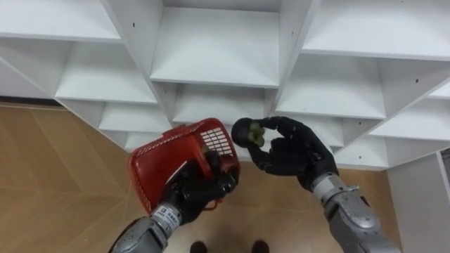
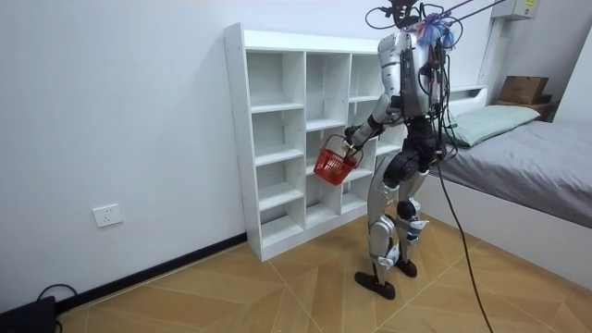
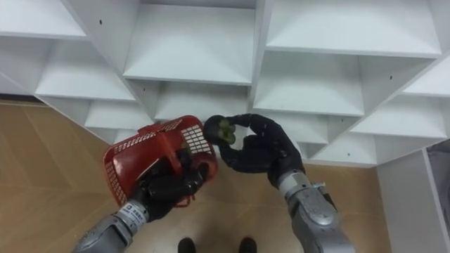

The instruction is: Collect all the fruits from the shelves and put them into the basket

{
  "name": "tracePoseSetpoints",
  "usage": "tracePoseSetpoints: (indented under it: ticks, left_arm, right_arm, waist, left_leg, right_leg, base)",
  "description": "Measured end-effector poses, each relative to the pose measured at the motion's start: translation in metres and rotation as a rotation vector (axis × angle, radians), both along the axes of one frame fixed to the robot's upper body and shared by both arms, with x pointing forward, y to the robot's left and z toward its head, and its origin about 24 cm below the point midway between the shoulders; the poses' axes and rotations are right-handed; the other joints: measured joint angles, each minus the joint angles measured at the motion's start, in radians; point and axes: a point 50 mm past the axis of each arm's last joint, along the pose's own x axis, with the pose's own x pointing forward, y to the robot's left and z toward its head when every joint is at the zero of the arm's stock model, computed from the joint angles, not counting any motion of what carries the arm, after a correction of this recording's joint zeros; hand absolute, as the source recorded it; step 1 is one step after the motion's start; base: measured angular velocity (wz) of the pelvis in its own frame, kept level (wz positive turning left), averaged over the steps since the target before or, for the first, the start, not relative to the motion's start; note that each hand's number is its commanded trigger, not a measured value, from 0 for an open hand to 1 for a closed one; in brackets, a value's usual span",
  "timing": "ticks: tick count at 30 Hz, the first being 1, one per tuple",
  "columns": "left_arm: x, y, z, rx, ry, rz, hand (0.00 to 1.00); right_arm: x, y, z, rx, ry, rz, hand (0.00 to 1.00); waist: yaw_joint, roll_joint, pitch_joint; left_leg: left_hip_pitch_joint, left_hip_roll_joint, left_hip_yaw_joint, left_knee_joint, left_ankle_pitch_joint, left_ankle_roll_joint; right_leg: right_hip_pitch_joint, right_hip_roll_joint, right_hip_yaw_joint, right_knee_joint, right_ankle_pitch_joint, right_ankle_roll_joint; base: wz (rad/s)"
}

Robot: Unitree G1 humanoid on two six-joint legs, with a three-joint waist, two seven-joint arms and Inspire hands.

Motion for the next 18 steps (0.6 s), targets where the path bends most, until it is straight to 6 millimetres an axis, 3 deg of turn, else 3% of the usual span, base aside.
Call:
tracePoseSetpoints:
  ticks: [18]
  left_arm:
    - [-0.003, -0.02, 0.006, -0.051, -0.033, -0.089, 1.0]
  right_arm:
    - [-0.003, 0.018, 0.001, 0.038, -0.01, 0.098, 1.0]
  waist:
    - [0.002, 0.015, 0.0071]
  left_leg:
    - [-0.007, 0.001, 0.001, 0.0, 0.0, 0.0]
  right_leg:
    - [-0.009, 0.001, 0.002, -0.002, 0.0, 0.0]
  base:
    - [0.0]
